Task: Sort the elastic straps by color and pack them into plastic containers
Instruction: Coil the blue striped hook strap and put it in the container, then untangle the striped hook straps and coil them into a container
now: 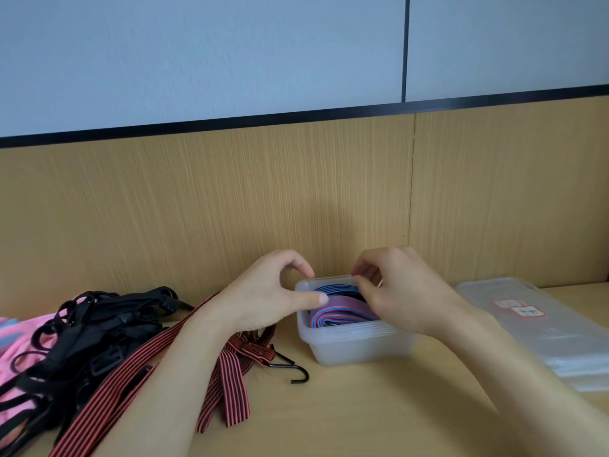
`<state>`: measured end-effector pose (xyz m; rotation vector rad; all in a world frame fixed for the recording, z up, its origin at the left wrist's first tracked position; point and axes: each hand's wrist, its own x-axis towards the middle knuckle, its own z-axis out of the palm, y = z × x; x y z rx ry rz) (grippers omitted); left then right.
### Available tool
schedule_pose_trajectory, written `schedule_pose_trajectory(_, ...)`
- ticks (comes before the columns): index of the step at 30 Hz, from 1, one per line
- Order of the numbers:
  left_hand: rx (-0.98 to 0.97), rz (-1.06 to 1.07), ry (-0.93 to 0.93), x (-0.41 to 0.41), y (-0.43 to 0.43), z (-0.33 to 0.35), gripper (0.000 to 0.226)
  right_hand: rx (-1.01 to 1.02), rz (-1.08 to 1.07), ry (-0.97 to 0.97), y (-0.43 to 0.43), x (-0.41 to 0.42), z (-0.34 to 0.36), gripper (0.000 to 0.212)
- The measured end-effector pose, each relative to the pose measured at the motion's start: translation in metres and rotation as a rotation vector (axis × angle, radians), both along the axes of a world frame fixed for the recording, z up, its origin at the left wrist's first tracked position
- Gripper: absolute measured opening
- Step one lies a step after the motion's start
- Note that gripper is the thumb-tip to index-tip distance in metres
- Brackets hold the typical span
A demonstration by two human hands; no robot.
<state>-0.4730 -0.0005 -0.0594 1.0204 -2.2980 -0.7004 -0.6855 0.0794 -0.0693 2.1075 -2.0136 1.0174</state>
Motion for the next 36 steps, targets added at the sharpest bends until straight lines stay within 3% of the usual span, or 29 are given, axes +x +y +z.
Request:
schedule_pose_trajectory(6,-0.156,0.248,0.185,0.050,0.023,-0.020,0.013,-0.182,0.072,0.013,0.008,0.026,0.002,0.014)
schedule_pose_trajectory(13,-0.294,0.444,0.298,0.115,0.054,-0.047,0.028,-0.346,0.174,0.065,0.018,0.086,0.001,0.013)
schedule_pose_trajectory(16,-0.362,0.461,0.282,0.126,0.067,-0.059,0.029,-0.283,0.271,0.133,0.016,0.124,-0.013,0.009)
schedule_pose_trajectory(19,-0.361,0.367,0.205,0.127,0.078,-0.075,0.012,-0.173,0.286,0.257,0.011,0.151,-0.032,0.019)
schedule_pose_trajectory(22,-0.267,0.252,0.084,0.122,0.079,-0.086,0.045,-0.012,0.230,0.334,0.010,0.156,-0.047,0.034)
schedule_pose_trajectory(24,-0.264,0.232,0.032,0.119,0.077,-0.089,0.054,0.076,0.165,0.366,0.009,0.153,-0.054,0.041)
schedule_pose_trajectory(29,-0.292,0.234,0.015,0.118,0.074,-0.094,0.042,0.119,0.084,0.448,0.007,0.150,-0.062,0.030)
schedule_pose_trajectory(33,-0.294,0.290,0.035,0.119,0.072,-0.095,0.036,0.083,0.137,0.342,0.008,0.146,-0.059,0.027)
schedule_pose_trajectory(36,-0.275,0.318,0.041,0.120,0.070,-0.096,0.036,-0.050,0.249,0.093,0.011,0.137,-0.056,0.027)
